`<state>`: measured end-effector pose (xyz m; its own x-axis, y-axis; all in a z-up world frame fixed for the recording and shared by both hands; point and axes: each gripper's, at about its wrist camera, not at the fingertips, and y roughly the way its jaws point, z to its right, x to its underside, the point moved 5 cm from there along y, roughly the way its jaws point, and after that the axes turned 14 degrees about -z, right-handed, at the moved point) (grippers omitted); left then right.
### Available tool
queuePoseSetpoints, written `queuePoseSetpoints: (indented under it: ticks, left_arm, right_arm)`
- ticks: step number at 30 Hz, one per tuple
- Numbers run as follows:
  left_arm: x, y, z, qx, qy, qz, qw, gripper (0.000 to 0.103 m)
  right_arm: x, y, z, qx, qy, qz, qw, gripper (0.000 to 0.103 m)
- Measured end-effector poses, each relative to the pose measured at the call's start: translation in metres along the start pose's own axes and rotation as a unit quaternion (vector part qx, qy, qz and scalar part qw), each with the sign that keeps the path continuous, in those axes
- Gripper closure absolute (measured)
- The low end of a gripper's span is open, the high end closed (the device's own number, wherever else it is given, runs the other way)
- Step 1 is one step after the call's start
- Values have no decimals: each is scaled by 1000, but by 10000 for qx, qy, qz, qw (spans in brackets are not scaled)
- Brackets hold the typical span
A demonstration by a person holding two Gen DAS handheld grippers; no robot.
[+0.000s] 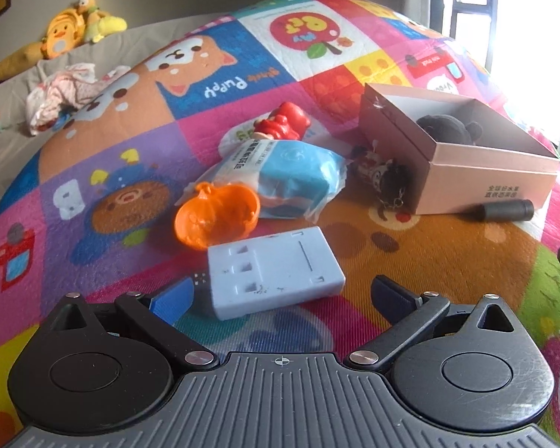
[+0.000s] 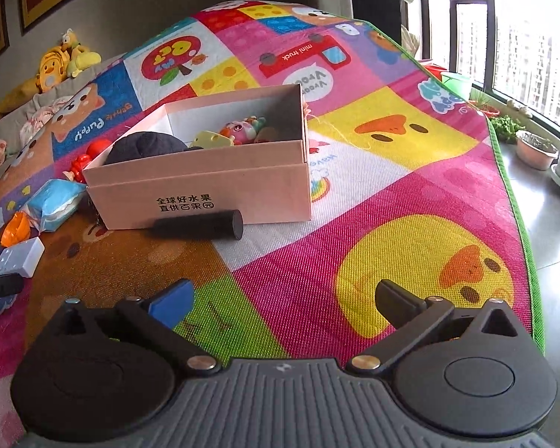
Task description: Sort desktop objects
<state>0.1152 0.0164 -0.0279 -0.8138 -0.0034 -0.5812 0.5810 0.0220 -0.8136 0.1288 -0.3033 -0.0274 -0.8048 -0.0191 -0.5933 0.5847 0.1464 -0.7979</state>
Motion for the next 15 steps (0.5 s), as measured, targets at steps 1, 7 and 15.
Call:
queuePoseSetpoints:
  ticks: [1,7,15]
  left_arm:
    - [-3,3,0,9,-21,-3,10000,0]
    - [-12,12,4,-417,412,190,9981,0]
    - [2,1,-28,-530,816,235,9950,0]
  right_arm:
    - [0,0,-1,7,-7,8,10000,0]
    - [0,3,0,27,21,-98,9999,0]
    - [1,4,0,40,13,-154,9999,0]
